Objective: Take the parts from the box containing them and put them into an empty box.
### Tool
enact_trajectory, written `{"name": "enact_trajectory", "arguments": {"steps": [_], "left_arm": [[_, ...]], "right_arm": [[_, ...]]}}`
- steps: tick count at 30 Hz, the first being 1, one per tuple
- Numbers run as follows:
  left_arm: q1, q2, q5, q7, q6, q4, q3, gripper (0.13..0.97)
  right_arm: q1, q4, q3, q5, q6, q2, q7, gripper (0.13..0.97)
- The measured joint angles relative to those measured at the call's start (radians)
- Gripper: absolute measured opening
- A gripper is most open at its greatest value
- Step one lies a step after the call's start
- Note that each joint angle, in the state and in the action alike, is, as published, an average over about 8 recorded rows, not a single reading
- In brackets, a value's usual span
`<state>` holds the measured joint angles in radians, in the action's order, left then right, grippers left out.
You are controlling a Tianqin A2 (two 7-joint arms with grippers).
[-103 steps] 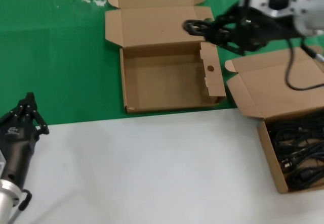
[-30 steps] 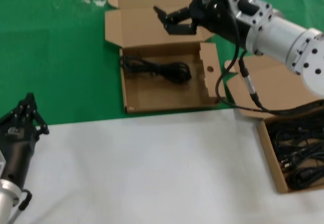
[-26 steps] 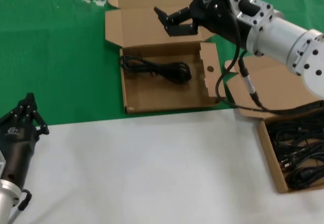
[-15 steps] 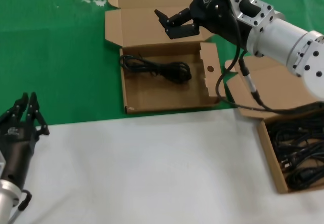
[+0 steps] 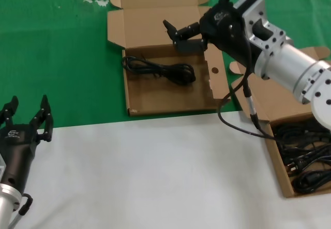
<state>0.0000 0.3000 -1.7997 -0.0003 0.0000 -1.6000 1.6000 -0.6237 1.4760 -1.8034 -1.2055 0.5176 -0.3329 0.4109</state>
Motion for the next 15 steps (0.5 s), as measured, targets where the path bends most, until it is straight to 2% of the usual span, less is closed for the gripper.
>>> {"name": "enact_trajectory", "arguments": {"steps": [5, 15], "left_arm": [[0.0, 0.0, 0.0, 0.0, 0.0, 0.0, 0.0, 0.389], [0.0, 0.0, 0.0, 0.0, 0.0, 0.0, 0.0, 0.648]], "right_arm": [[0.051, 0.01, 0.016, -0.048, -0.042, 0.003, -0.033, 0.966], [0.151, 0.03, 0.049, -0.144, -0.125, 0.008, -0.099, 0.966]]}}
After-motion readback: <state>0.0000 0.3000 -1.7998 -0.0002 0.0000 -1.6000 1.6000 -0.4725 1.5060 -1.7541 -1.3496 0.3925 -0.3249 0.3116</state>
